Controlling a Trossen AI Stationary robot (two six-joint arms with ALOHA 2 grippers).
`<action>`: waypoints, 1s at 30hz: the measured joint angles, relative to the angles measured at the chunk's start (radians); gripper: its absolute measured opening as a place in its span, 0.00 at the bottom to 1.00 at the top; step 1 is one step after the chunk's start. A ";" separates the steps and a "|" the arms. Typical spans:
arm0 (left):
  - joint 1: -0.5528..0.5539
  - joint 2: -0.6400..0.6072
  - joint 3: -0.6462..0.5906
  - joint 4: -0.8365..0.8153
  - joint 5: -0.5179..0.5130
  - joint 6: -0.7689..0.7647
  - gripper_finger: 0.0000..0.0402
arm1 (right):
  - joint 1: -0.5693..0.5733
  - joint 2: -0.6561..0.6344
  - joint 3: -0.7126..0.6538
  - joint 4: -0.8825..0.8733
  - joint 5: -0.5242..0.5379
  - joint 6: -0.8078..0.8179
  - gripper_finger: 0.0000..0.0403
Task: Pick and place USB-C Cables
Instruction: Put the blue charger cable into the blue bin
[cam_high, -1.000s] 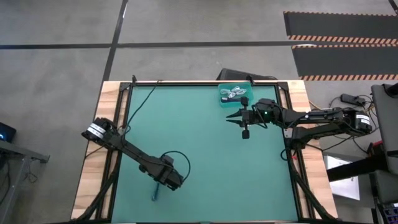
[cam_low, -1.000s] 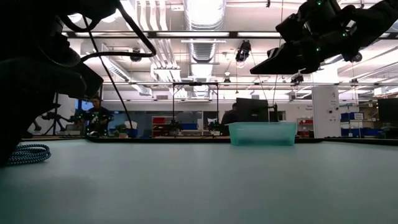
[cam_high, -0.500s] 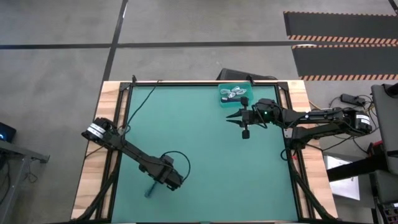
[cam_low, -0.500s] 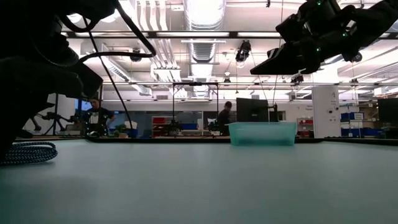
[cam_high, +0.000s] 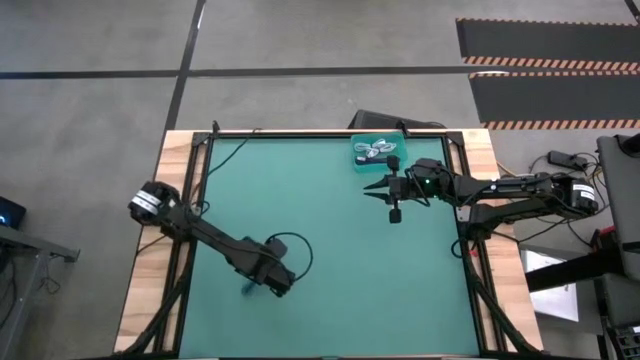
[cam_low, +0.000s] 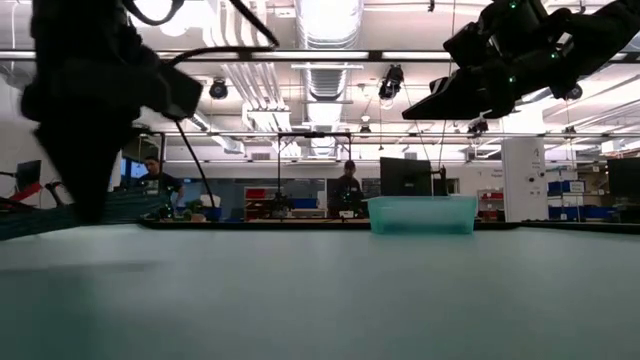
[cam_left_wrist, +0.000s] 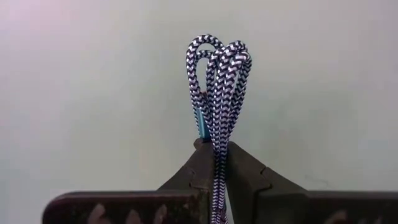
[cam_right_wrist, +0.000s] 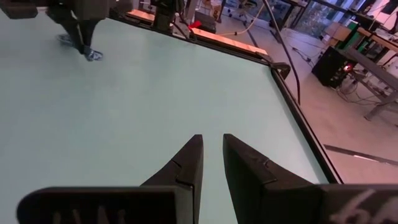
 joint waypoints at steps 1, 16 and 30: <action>0.002 -0.006 0.000 0.000 -0.037 0.047 0.02 | 0.000 0.000 0.000 0.001 0.000 0.000 0.13; 0.113 -0.223 0.003 0.186 -0.532 0.599 0.02 | 0.000 0.000 -0.002 0.015 -0.023 0.048 0.13; 0.177 -0.252 -0.003 0.901 -0.366 1.435 0.02 | 0.053 0.000 -0.105 0.312 -0.053 0.133 0.13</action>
